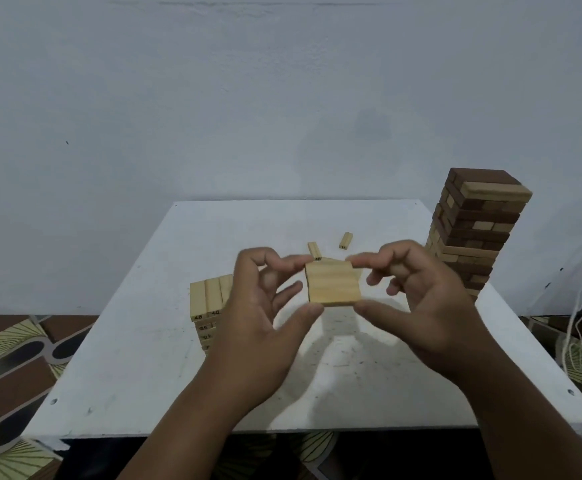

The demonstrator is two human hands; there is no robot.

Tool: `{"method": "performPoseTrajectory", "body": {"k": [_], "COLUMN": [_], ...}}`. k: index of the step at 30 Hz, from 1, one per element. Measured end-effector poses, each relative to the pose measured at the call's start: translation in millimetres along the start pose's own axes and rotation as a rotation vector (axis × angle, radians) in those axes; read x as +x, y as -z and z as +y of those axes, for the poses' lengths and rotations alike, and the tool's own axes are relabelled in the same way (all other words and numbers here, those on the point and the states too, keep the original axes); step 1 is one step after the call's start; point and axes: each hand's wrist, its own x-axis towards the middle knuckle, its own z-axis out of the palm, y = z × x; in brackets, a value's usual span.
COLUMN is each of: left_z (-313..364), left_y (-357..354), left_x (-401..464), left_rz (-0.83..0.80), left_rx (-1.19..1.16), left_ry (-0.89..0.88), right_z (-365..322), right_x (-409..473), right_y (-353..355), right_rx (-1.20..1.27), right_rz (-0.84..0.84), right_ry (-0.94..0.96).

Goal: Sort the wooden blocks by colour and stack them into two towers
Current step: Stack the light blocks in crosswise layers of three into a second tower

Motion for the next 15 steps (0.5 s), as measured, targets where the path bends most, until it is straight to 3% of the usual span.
{"method": "performPoseTrajectory", "body": {"k": [3, 7, 15], "left_z": [20.8, 35.6, 15.3], "left_y": [15.6, 46.6, 91.3], "left_x": [-0.7, -7.4, -27.3], "left_rz": [0.07, 0.179, 0.352], "left_rx": [-0.058, 0.04, 0.113], "left_ry": [-0.058, -0.08, 0.067], "right_z": [-18.7, -35.2, -26.3], "right_x": [12.5, 29.0, 35.0], "right_y": [-13.9, -45.6, -108.8], "right_rx": [0.101, 0.159, 0.119], "right_rz": [0.014, -0.019, -0.126], "right_ry": [0.033, 0.031, -0.076]}}
